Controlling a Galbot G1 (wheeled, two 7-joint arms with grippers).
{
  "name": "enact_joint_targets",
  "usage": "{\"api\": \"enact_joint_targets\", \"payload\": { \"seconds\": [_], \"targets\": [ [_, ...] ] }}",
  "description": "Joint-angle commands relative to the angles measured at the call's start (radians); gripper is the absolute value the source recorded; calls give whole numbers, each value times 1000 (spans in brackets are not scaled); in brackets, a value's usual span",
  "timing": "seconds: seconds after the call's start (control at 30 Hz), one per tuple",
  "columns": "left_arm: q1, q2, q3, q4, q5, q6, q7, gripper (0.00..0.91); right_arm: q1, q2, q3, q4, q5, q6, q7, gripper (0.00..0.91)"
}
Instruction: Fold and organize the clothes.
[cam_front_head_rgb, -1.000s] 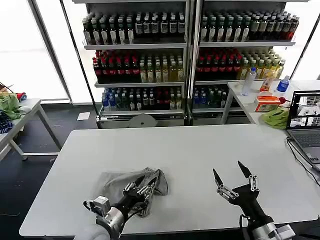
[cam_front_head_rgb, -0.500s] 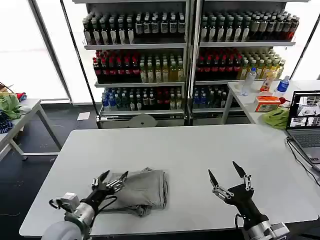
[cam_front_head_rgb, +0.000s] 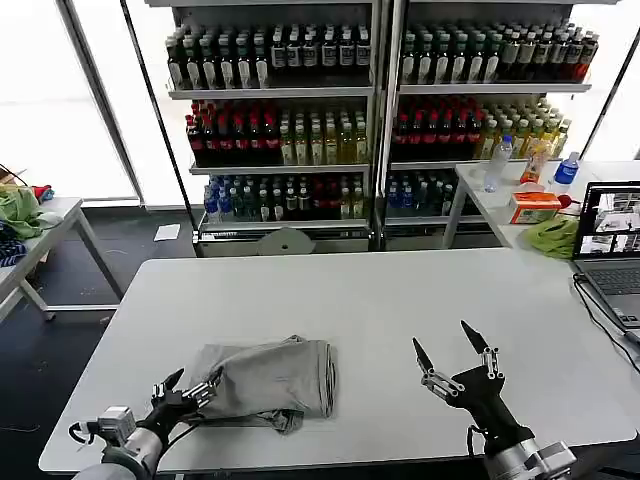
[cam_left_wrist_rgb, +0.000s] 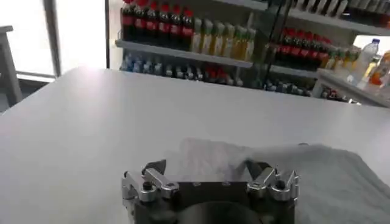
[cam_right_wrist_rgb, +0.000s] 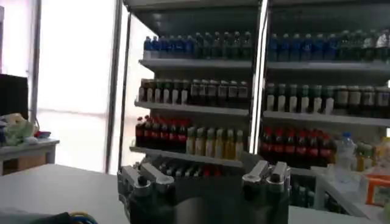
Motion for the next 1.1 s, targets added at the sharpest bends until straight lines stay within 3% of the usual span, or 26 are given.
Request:
{"api": "enact_joint_targets", "payload": {
  "seconds": [0.03, 0.63, 0.73, 0.77, 0.8, 0.87, 1.1],
  "targets": [
    [4, -13, -2, 8, 23, 8, 1, 907, 1, 2, 1, -5, 4, 3, -1, 907],
    [-54, -43, 70, 68, 2, 10, -10, 907, 7, 8, -8, -19, 2, 2, -2, 907],
    [-54, -37, 66, 79, -12, 1, -12, 433, 6, 12, -6, -25, 1, 6, -3, 907],
    [-53, -35, 62, 81, -16, -3, -14, 191, 6, 14, -5, -26, 2, 6, -4, 907],
    [-52, -32, 58, 81, -21, -6, -15, 71, 7, 16, -4, -28, 3, 7, -5, 907],
    [-47, -27, 48, 81, -33, -10, -15, 0, 12, 19, -5, -33, 3, 9, -5, 907],
    [-36, -22, 14, 75, -75, -21, -13, 0, 23, 19, -11, -39, 4, 8, -4, 907]
  ]
}}
